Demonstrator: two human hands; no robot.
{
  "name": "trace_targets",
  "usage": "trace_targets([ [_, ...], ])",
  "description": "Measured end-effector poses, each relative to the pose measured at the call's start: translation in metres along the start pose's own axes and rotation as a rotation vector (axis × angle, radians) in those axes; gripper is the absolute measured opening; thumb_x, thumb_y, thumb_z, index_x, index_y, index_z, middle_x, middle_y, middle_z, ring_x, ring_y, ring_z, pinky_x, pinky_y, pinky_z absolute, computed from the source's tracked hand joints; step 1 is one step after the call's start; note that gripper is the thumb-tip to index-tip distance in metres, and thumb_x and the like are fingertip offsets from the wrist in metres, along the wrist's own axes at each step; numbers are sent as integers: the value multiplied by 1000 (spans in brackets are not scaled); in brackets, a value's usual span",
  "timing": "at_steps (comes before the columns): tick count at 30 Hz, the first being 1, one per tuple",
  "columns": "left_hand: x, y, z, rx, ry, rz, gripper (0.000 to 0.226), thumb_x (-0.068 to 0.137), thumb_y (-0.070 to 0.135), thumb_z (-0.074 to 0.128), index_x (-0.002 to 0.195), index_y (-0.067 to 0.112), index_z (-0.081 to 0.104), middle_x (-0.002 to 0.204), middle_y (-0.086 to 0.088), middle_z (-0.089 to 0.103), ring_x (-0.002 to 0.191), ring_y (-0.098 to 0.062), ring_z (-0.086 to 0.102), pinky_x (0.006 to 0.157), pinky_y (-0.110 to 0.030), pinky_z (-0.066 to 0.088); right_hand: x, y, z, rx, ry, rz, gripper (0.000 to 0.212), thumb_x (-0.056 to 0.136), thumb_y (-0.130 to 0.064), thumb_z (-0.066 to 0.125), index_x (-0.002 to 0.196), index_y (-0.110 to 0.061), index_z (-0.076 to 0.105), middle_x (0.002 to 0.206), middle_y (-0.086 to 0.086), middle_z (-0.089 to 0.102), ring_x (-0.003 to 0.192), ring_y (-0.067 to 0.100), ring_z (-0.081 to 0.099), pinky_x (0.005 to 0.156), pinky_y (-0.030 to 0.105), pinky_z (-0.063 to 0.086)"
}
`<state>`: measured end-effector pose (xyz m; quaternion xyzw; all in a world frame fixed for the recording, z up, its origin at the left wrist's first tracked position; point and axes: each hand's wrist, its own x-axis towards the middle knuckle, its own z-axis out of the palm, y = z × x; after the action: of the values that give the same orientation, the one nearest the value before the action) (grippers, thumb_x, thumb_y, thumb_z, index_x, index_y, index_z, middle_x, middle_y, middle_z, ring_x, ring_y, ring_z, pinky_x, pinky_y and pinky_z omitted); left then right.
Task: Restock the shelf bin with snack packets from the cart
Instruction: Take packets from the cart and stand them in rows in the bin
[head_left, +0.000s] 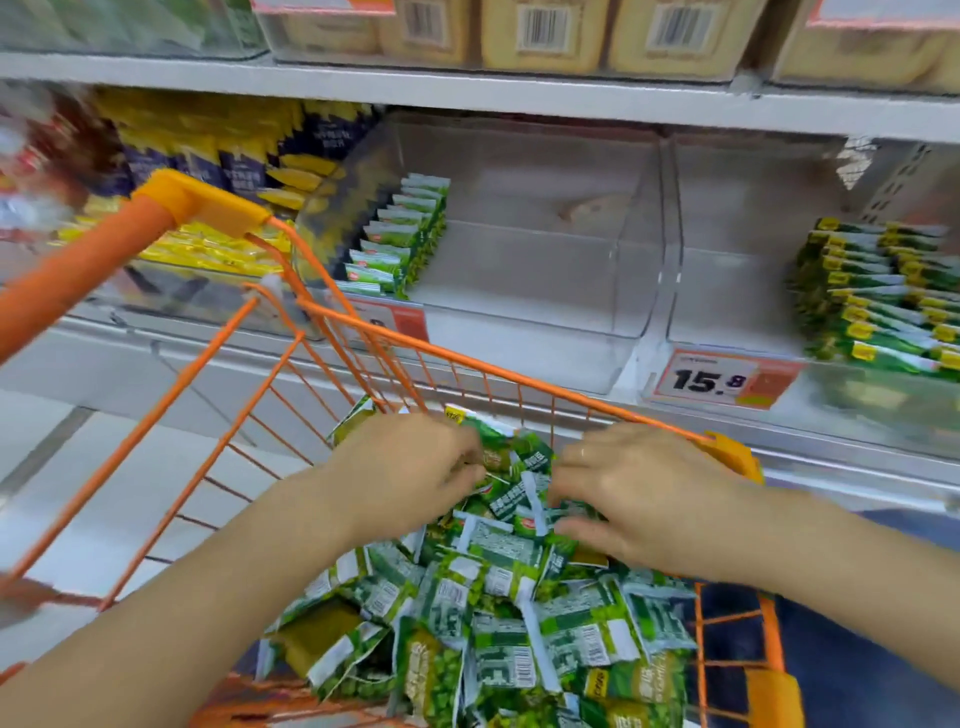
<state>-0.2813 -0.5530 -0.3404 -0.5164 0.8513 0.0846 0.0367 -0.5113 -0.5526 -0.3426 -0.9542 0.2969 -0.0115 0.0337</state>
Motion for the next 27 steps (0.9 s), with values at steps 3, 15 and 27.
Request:
trace_targets([
  [3,-20,-22,-1,83,27,-198,27,101,38,38,122,25,52,117,6,57,106,-17,57,74,-28,46,20,-13,16,-41,-107,-31,33,96,-41,42,110,-21,63,102,-1,63,96,21,61,82,36,50],
  [15,-12,-39,28,96,-56,-372,68,96,53,42,149,13,27,157,-9,17,145,-27,11,114,-41,23,84,-23,17,146,2,178,33,95,-52,39,117,-34,57,114,-10,64,100,14,60,75,30,48],
  [27,-16,-24,0,-672,116,-278,37,78,35,77,95,35,44,84,13,58,63,4,53,50,-16,35,78,-17,5,586,-2,306,46,74,-60,67,112,-35,62,99,-15,66,89,4,61,81,33,53],
])
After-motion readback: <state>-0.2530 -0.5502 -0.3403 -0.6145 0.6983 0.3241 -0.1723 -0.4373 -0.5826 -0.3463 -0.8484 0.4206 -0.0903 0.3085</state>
